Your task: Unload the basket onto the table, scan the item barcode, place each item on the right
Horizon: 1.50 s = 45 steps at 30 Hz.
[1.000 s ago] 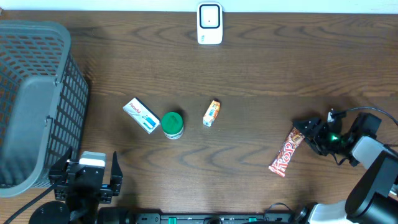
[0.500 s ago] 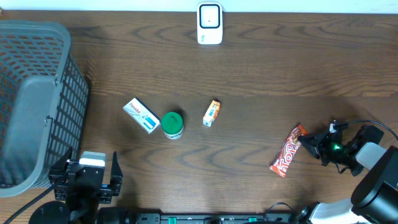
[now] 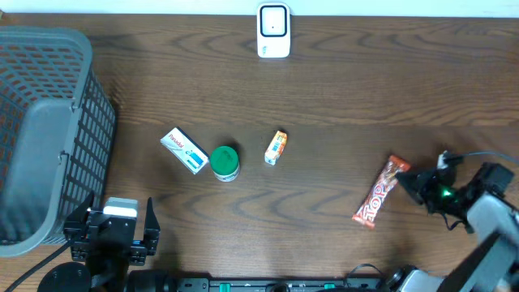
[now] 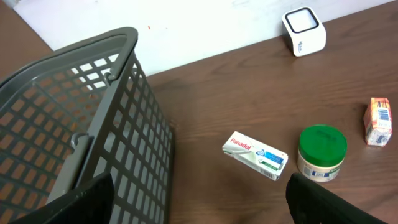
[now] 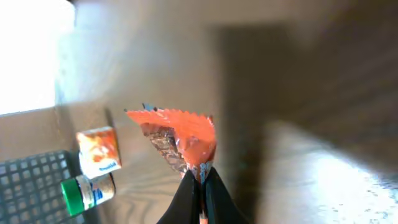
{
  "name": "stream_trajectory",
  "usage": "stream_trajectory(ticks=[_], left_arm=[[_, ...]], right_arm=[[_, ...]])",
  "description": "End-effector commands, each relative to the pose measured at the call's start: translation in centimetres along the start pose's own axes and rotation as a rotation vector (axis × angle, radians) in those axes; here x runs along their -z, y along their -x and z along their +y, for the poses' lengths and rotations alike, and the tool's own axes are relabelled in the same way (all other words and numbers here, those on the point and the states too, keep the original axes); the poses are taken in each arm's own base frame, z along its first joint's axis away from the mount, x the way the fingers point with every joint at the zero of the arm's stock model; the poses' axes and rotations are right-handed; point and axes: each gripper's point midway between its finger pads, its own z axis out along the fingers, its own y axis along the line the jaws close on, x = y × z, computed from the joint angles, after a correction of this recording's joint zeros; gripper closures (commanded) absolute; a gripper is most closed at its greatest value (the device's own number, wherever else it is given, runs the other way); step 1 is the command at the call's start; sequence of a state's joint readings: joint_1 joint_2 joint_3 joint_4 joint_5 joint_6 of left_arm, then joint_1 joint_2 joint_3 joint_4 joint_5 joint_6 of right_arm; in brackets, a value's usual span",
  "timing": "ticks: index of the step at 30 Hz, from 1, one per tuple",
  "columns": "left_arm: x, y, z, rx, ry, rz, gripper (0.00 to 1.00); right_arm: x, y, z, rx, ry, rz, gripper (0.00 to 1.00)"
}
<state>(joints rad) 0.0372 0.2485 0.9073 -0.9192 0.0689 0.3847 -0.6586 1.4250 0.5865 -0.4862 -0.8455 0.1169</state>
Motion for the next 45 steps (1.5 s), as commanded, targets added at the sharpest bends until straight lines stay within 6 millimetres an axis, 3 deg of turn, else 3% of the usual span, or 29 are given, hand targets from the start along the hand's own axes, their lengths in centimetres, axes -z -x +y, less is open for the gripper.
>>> stream_trajectory(ticks=[1, 6, 8, 13, 16, 17, 20, 21, 23, 34, 40, 45], left_arm=[[-0.1, 0.0, 0.0, 0.012, -0.003, 0.005, 0.13], [-0.1, 0.0, 0.0, 0.012, -0.003, 0.005, 0.14], [-0.1, -0.1, 0.0, 0.012, -0.003, 0.005, 0.14], [-0.1, -0.1, 0.0, 0.012, -0.003, 0.005, 0.13], [-0.1, -0.1, 0.0, 0.012, -0.003, 0.005, 0.14], [-0.1, 0.0, 0.0, 0.012, -0.003, 0.005, 0.14], [-0.1, 0.0, 0.0, 0.012, -0.003, 0.005, 0.14], [-0.1, -0.1, 0.0, 0.012, -0.003, 0.005, 0.14], [-0.1, 0.0, 0.0, 0.012, -0.003, 0.005, 0.14], [-0.1, -0.1, 0.0, 0.012, -0.003, 0.005, 0.14], [-0.1, -0.1, 0.0, 0.012, -0.003, 0.005, 0.14], [-0.1, -0.1, 0.0, 0.012, -0.003, 0.005, 0.14]], right_arm=[[2.6, 1.3, 3.8, 0.148, 0.042, -0.119, 0.99], [7.2, 2.6, 8.1, 0.371, -0.041, -0.364, 0.99], [7.6, 2.4, 9.6, 0.417, -0.011, -0.379, 0.99], [7.8, 4.3, 12.5, 0.518, 0.044, -0.46, 0.99], [7.5, 4.6, 13.2, 0.542, 0.041, -0.478, 0.97], [7.3, 5.0, 12.4, 0.503, 0.003, -0.484, 0.89], [5.7, 5.2, 10.3, 0.412, -0.059, -0.436, 0.36], [4.9, 5.2, 9.6, 0.391, -0.068, -0.405, 0.23], [3.2, 5.5, 8.1, 0.359, -0.087, -0.356, 0.12], [-5.3, 7.1, 0.8, 0.263, -0.091, -0.198, 0.11], [-6.7, 7.4, -0.5, 0.234, -0.089, -0.178, 0.01], [-7.3, 7.4, -1.2, 0.217, -0.095, -0.16, 0.01]])
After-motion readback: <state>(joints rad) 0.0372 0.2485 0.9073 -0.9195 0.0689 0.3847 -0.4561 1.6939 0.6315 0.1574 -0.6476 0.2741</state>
